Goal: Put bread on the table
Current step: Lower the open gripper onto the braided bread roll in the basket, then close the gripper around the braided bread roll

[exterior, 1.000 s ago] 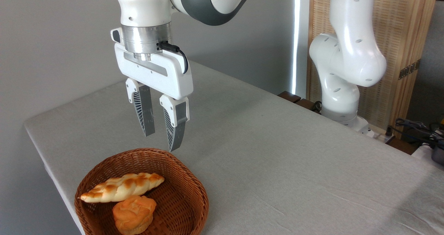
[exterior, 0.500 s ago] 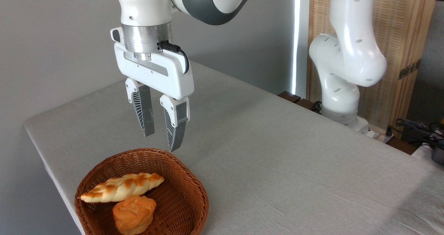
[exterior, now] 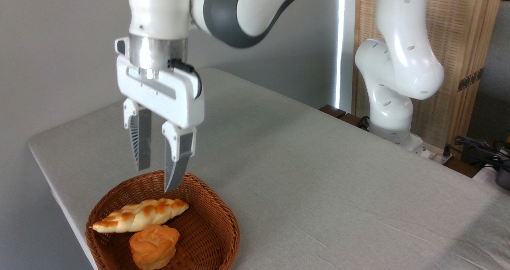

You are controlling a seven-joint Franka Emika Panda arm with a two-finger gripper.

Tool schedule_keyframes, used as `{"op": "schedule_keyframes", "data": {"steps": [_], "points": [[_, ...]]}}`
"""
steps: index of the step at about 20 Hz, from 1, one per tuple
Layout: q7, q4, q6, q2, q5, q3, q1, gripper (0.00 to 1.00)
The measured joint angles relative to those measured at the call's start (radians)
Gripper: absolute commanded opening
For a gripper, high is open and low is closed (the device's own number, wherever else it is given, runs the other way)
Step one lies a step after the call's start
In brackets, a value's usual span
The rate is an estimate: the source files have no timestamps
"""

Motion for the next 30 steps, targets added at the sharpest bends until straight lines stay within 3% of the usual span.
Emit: {"op": "schedule_keyframes", "data": {"steps": [15, 21, 22, 25, 27, 30], "points": [[0.000, -0.027, 0.073, 0.150, -0.004, -0.040, -0.011, 1.00], [0.000, -0.027, 0.079, 0.159, -0.035, -0.051, -0.013, 1.00], [0.000, -0.027, 0.081, 0.160, -0.036, -0.055, -0.013, 0.97], [0.000, -0.027, 0.084, 0.168, -0.038, -0.064, -0.014, 0.45], [0.000, -0.027, 0.088, 0.173, -0.050, -0.065, -0.014, 0.41], [0.000, -0.027, 0.090, 0.174, -0.057, -0.066, -0.014, 0.42]]}}
